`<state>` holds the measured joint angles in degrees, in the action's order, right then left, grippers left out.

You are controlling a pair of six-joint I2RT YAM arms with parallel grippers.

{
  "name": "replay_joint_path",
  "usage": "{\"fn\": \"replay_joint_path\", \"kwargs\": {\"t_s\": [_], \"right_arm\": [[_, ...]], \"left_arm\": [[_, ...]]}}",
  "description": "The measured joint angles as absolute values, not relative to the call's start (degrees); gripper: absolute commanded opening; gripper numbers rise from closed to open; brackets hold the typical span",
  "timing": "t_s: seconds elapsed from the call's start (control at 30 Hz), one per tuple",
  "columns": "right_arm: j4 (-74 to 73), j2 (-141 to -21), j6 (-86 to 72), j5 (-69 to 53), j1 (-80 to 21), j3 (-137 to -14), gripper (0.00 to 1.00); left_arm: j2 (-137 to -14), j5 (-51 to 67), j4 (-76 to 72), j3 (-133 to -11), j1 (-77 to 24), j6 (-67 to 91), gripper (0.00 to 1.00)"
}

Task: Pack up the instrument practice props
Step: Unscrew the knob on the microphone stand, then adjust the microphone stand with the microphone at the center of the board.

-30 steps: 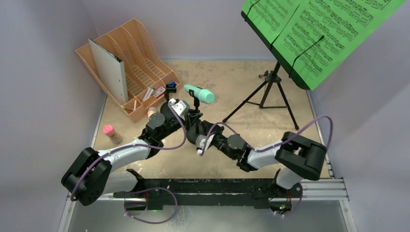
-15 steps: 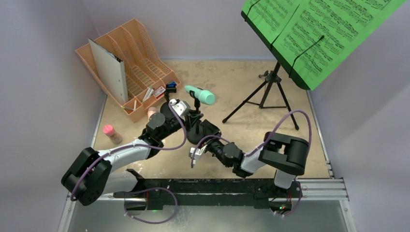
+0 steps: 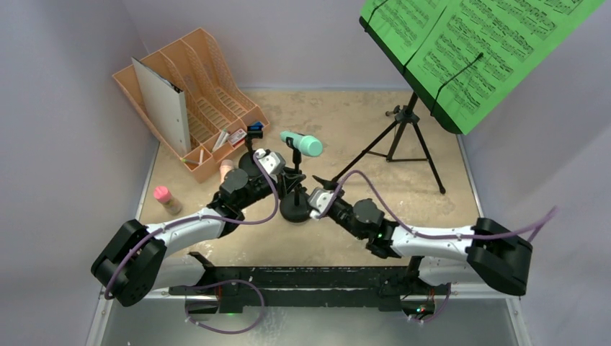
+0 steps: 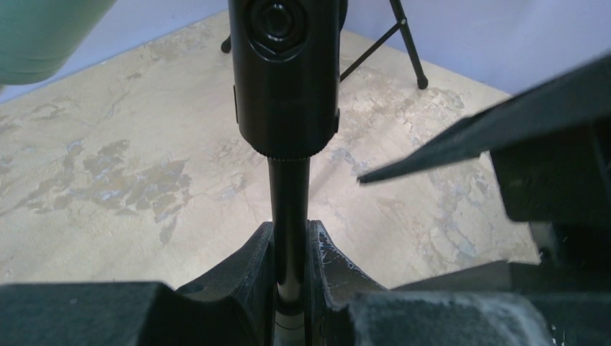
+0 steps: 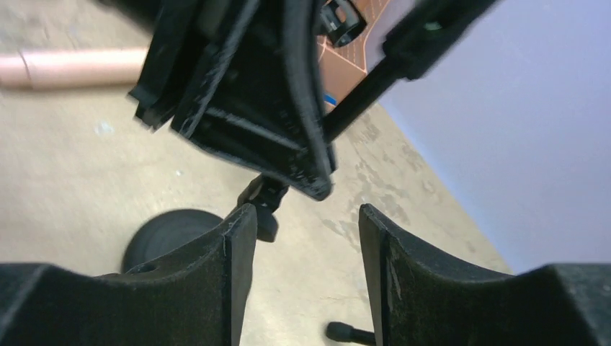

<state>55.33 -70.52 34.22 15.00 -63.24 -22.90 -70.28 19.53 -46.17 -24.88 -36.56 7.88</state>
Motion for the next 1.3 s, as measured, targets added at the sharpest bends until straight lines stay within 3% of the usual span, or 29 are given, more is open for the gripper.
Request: {"fn": "replay_joint_path", "kwargs": {"t_s": [0.23,0.6,1.3], "right_arm": [[53.7,-65.2,12.4,8.6,-58.0,-22.9,0.68],[54.4,-65.9,-17.8,6.5,-55.2,-22.9,0.66],[70.2,-77.0,-8.4,11.0,-55.1,-29.8,0.6]], "left_arm": [[-70.3,19.4,-44.6,-24.9,-36.5,7.8,0.0],[-70.3,19.3,-44.9,-24.7,-36.5,7.7,0.0],[-70.5,21.3,-50.5,-21.6,-36.5,6.8,0.0]]}}
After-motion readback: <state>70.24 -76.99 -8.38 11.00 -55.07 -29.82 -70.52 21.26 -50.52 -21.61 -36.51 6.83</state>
